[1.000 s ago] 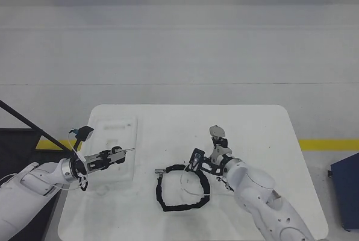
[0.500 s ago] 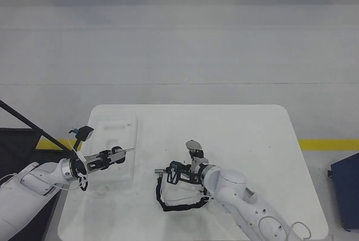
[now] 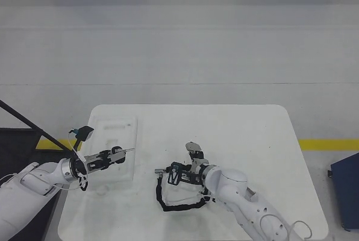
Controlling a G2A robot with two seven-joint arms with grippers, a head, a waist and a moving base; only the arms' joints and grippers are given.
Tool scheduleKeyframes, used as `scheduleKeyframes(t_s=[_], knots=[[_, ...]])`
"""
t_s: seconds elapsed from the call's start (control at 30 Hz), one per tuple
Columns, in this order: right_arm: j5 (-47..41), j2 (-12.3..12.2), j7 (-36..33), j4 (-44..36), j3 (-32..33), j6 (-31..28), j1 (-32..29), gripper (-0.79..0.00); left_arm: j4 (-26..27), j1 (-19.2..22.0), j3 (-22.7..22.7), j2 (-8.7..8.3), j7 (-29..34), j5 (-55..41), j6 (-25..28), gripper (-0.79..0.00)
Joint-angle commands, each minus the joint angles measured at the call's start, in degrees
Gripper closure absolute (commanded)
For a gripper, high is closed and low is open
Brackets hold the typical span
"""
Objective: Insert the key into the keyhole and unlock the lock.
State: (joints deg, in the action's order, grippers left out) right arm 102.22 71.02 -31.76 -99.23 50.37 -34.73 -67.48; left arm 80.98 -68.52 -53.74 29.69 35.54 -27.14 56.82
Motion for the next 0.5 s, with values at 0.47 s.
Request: scheduleKeyframes(t_s=[0.47], knots=[[-36.9, -0.1, -20.9, 6.3, -0.7, -16.9, 12.1, -0.785, 0.0, 0.0, 0.0, 0.0, 0.0, 0.0, 0.0, 0.0]])
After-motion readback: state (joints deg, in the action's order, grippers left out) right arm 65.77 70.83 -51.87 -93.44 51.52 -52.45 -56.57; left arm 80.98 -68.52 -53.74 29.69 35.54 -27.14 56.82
